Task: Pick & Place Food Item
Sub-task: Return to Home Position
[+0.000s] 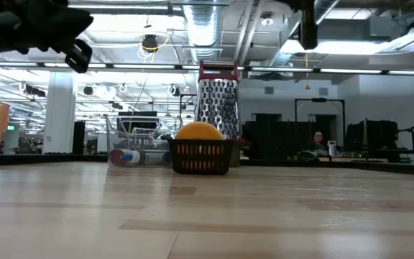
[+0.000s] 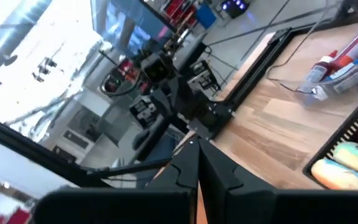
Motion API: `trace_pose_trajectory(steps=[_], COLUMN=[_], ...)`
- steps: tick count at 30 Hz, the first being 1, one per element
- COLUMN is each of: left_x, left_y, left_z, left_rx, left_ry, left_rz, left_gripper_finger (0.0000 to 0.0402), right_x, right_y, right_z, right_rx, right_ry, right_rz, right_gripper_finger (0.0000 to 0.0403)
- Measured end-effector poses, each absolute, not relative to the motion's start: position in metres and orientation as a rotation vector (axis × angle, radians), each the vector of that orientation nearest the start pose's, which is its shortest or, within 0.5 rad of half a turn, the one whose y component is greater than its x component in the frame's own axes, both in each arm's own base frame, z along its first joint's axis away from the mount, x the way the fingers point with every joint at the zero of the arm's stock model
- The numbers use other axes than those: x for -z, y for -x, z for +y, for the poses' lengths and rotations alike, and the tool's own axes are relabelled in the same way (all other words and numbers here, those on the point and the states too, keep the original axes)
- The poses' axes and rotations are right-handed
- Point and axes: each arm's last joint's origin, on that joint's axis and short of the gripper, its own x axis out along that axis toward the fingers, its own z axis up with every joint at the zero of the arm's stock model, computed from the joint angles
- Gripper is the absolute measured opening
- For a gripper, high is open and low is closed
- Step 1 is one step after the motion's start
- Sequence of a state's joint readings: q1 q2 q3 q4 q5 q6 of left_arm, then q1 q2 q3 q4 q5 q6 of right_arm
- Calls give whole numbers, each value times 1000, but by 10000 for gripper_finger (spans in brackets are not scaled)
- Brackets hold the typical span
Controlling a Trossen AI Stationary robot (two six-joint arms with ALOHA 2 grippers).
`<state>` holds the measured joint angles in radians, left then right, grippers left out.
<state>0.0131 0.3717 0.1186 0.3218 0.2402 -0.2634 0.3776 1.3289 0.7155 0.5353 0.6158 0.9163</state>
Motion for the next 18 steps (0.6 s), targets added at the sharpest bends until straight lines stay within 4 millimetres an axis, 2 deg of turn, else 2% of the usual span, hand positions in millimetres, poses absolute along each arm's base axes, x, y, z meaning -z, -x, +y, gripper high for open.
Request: trace_pose_trajectory(steps=[9,18], left_x=[-193,-181], left_y=[-103,-91], left_z=[-6,-5], left_rx=[242,202], left_ry=[209,169], left_rz=[-29,49], left_gripper_finger=[8,3], right_x=[-260,-260], right_y=[-257,-254], right_z=[114,119], right_rx=[283,292], right_ry=[-915,-938], right_rz=[-71,-80], right_gripper_finger=[0,0])
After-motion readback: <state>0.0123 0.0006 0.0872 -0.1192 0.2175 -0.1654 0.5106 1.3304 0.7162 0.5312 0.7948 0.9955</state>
